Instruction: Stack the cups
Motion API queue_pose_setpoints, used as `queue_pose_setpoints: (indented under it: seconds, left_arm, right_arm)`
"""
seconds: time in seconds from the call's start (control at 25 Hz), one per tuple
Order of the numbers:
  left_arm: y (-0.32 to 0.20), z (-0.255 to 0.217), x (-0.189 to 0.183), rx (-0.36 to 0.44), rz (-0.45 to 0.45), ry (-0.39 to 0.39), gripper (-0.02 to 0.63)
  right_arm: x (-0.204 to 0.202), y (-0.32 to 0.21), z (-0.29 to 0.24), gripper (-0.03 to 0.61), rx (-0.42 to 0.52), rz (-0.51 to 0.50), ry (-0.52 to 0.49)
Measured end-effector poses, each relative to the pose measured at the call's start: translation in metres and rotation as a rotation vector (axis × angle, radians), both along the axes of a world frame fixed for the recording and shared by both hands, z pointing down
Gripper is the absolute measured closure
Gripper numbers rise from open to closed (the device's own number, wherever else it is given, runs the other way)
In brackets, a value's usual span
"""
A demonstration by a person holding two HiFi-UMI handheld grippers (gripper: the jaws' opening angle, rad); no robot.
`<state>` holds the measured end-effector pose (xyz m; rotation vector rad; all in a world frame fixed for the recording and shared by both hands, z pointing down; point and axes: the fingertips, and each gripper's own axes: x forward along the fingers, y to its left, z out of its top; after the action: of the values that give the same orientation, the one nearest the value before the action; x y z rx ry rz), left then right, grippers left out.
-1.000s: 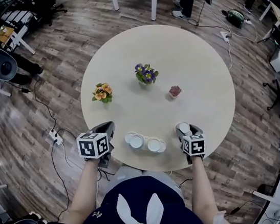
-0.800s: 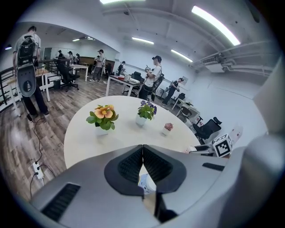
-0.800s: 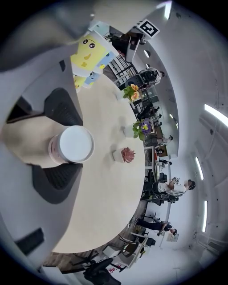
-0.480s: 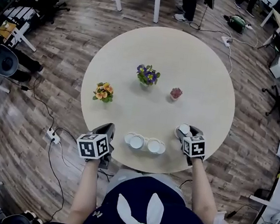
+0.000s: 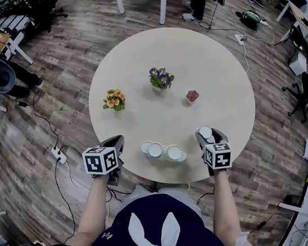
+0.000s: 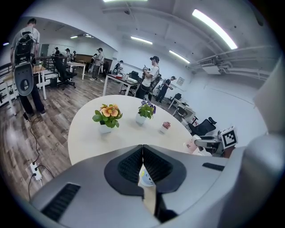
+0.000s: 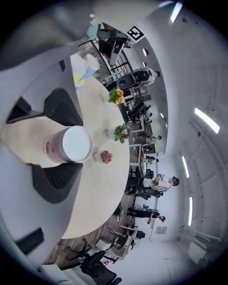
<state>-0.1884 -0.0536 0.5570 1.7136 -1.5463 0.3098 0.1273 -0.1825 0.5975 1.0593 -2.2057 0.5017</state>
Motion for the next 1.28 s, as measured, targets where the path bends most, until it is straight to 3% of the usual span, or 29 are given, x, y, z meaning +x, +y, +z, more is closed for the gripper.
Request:
queue_pose_setpoints:
  seconds: [0.36, 0.56, 1.28]
  left_arm:
    - [0.009, -0.01, 0.0, 0.028, 0.047, 0.007, 0.592]
    - [0.011, -0.014, -0.003, 0.042, 0.051, 0.014, 0.592]
    - [0.028, -0.029, 0.013, 0.067, 0.053, 0.042, 0.592]
  right_arm:
    - [-0.007, 0.016, -0.102, 0.314, 0.209, 0.017, -0.054]
    - [-0.011, 0.031, -0.141, 0.316, 0.28, 0.007, -0.084]
    - [-0.019, 0.074, -0.167, 0.318, 0.298, -0.047, -0.131]
